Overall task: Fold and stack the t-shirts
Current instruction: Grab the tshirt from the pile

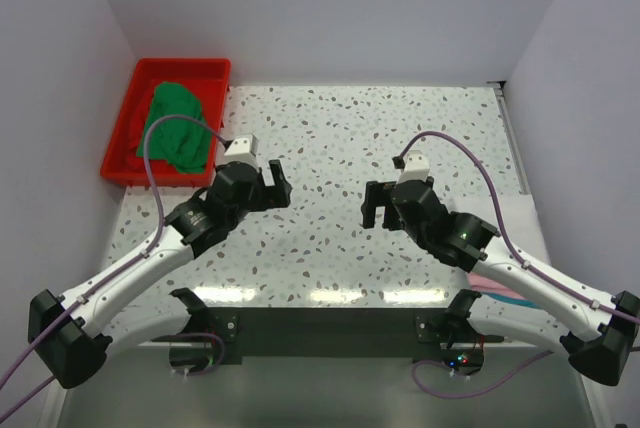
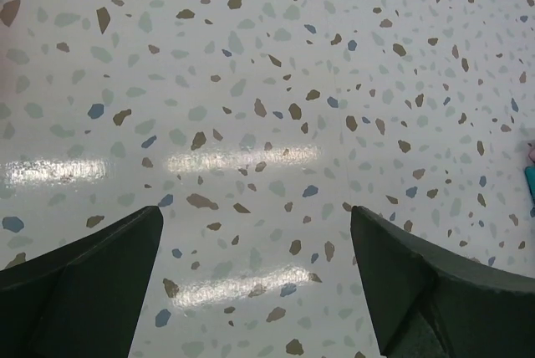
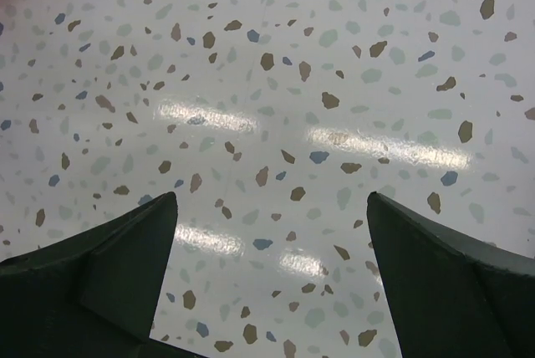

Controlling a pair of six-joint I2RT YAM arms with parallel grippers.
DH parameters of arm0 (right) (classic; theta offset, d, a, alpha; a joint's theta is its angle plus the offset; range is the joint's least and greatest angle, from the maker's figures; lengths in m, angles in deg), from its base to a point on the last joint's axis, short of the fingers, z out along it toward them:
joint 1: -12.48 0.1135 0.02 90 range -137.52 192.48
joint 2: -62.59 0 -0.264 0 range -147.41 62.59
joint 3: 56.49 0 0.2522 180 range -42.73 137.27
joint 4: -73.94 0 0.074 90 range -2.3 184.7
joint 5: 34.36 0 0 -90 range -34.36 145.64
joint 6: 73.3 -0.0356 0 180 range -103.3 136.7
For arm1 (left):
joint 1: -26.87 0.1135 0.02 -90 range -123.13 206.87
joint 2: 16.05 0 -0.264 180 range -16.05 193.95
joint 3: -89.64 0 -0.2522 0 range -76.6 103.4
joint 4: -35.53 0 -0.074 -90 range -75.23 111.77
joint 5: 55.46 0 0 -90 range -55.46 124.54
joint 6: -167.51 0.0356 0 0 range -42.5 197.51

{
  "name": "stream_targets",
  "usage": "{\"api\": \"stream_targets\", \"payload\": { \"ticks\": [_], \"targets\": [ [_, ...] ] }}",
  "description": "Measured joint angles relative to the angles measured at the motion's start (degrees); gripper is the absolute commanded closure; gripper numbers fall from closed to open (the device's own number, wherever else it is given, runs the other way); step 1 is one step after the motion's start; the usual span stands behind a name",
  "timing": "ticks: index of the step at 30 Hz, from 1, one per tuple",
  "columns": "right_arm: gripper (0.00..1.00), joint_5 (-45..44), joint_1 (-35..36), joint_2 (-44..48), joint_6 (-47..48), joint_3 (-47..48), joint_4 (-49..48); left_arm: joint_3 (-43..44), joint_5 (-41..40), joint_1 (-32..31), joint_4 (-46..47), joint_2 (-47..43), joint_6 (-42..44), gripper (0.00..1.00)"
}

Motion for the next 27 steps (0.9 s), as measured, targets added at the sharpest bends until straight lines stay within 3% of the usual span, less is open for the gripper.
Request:
{"api": "stream_targets", "payload": {
  "ticks": [8,13,19,27],
  "targets": [
    [0.01,1.1,0.0,0.0,0.6,-0.1,0.1,1.0,-1.8,0.1,-0.4,0.0,0.0,0.0],
    [0.01,2.2,0.0,-0.3,1.7,-0.1,0.1,7.5,-4.9,1.7,-1.9,3.9,-0.4,0.0],
    [0.01,4.8,0.0,-2.4,2.7,-0.1,0.3,19.6,-8.0,17.0,-2.9,12.5,-0.4,0.02],
    [0.01,7.8,0.0,-2.8,3.3,-0.1,0.2,27.5,-12.3,35.7,-3.0,25.7,-0.4,0.11]
  ]
}}
